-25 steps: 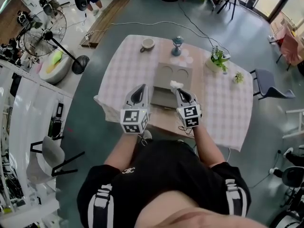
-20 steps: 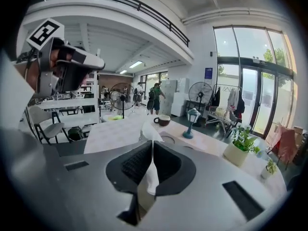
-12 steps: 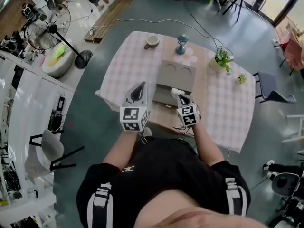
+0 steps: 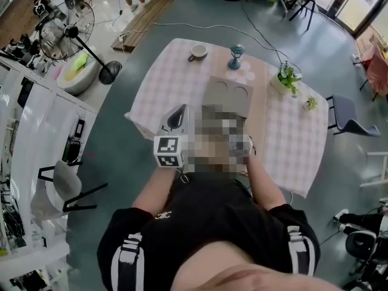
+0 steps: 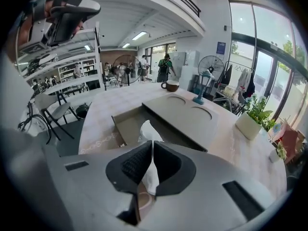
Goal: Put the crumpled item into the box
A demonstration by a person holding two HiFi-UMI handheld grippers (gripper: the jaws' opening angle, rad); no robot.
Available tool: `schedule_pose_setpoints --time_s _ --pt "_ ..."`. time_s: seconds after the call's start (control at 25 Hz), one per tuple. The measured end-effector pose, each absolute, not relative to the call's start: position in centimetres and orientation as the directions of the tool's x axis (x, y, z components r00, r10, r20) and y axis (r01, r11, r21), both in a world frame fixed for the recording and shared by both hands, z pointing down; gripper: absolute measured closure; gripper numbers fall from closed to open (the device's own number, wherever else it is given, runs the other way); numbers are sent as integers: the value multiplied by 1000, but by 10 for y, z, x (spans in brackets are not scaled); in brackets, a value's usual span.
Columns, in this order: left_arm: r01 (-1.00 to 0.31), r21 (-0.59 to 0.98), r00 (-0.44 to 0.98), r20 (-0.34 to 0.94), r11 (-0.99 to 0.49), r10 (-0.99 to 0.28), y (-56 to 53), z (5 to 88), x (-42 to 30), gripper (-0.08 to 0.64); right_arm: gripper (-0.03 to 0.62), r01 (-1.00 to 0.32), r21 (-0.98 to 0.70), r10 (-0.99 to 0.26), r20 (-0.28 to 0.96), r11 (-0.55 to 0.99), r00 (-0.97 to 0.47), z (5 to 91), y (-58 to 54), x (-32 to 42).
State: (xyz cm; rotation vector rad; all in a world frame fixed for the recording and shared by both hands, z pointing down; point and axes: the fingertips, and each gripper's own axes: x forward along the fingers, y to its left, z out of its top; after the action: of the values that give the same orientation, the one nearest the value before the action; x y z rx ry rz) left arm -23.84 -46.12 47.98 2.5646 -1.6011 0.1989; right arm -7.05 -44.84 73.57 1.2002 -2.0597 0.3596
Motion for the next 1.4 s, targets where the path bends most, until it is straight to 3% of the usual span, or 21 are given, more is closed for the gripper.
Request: schedule_pose_setpoints --time_s 0.28,0.4,0.6,1.0,1.28,1.4 --pt "-901 21 431 175 -434 -885 -459 480 -238 569 574 -837 110 -607 739 536 -292 748 -456 -67" --pt "-899 18 434 171 -438 -884 -459 480 -237 569 523 -853 44 -576 756 521 -312 756 -454 -66" --pt "-898 17 436 169 -440 -884 -459 479 -235 569 497 -867 34 -643 685 498 -342 727 -463 -69" --pt "-887 17 457 164 -461 -874 -464 477 -224 569 499 -939 -4 -893 309 344 -329 592 -495 -51" --pt "-877 15 477 158 -481 -864 -465 476 -216 569 499 -967 14 -966 39 255 -254 484 -489 -36" --pt "-873 16 485 149 -488 -862 -464 473 -215 569 500 -977 26 -977 -21 211 -211 452 -478 -27"
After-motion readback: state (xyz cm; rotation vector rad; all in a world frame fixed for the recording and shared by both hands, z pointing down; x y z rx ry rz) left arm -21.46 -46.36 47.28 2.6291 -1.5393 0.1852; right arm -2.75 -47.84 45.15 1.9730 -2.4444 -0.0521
